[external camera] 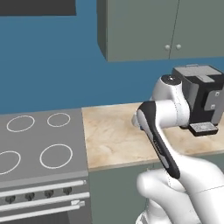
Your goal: Four empty soda cans are scattered around the kitchen. Gather all the cans and cluster them next to the stove for recycling.
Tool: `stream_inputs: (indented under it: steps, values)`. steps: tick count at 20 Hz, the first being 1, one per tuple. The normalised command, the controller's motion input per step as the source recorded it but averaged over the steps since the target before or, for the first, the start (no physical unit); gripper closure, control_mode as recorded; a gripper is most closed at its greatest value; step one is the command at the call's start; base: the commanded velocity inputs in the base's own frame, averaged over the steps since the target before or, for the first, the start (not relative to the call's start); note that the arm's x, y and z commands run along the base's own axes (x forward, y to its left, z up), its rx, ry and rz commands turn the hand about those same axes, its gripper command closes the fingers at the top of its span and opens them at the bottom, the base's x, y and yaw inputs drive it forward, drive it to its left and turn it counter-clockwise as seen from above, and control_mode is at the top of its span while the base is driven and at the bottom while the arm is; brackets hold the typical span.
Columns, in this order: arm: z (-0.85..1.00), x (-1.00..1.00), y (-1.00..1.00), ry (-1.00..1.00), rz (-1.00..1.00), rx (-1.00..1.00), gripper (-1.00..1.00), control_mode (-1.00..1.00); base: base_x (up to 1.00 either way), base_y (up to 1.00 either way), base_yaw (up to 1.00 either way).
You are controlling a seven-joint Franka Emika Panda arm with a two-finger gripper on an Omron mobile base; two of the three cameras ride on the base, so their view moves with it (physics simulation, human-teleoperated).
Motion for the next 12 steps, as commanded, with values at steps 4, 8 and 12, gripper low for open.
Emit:
stream_inputs:
  steps: [4, 8, 12]
  values:
    - [0.0, 0.0, 0.0, 0.0, 0.0, 0.0, -1.0, 1.0, 0.29, 0.16, 0.0]
    - [-0.1, 0.65, -0.32, 0.09, -0.13, 0.0, -1.0, -1.0, 0.0, 0.0, 0.0]
    - [-0.1, 1.0, -0.75, 0.19, -0.24, 0.0, -1.0, -1.0, 0.0, 0.0, 0.0]
